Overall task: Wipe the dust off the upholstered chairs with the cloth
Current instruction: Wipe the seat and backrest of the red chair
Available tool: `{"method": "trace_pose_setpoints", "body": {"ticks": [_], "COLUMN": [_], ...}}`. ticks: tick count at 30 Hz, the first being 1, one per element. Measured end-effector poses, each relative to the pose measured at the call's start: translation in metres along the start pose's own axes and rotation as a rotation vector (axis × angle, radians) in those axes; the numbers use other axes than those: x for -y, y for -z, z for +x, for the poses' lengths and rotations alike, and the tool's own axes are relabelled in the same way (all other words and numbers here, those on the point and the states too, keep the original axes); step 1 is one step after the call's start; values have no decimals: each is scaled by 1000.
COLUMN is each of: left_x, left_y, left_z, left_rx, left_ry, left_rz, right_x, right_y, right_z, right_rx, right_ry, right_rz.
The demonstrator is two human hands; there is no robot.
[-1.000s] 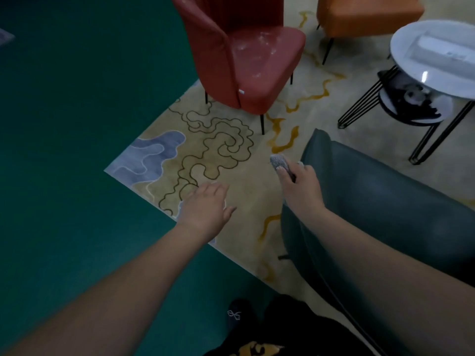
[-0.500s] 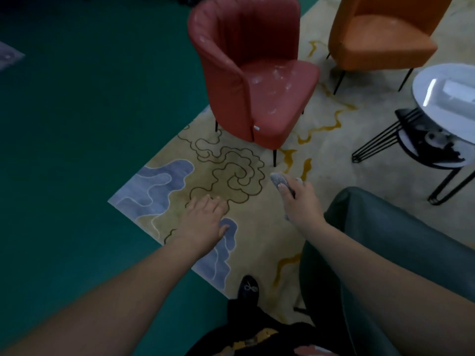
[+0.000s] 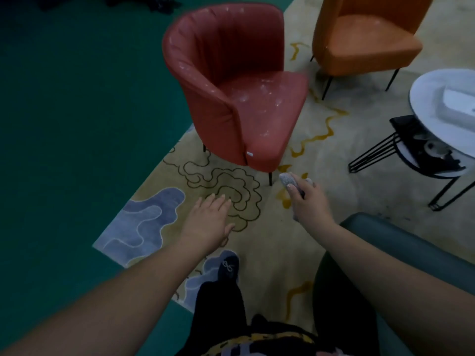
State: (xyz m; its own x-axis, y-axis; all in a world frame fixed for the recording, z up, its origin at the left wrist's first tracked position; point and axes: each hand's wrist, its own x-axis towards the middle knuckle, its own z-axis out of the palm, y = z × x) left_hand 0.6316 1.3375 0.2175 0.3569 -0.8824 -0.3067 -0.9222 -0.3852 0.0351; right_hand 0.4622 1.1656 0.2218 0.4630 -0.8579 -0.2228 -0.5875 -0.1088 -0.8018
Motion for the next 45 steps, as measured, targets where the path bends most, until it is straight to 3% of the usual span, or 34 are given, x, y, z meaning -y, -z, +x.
{"method": "trace_pose_setpoints", "body": {"ticks": [8, 13, 21, 34, 42, 45], "left_x": [31, 37, 14, -37, -4, 14], "left_y": [42, 61, 74, 124, 139, 136], "left_z": [141, 216, 330, 517, 576, 598], "left_rx": [9, 29, 39, 20, 35, 32], "left_ry": [-194, -288, -302, -2, 134, 203], "left_rz": [71, 122, 102, -61, -72, -81], "right_x": [29, 34, 21, 28, 61, 72], "right_y": [15, 31, 74, 175, 151, 140], "right_z": [103, 150, 253, 500, 599, 627], "right_rx": [-111, -220, -242, -22, 75, 107], "right_ry": [-115, -122, -186, 68, 223, 270], "right_rz": [-174, -158, -158, -246, -313, -230]}}
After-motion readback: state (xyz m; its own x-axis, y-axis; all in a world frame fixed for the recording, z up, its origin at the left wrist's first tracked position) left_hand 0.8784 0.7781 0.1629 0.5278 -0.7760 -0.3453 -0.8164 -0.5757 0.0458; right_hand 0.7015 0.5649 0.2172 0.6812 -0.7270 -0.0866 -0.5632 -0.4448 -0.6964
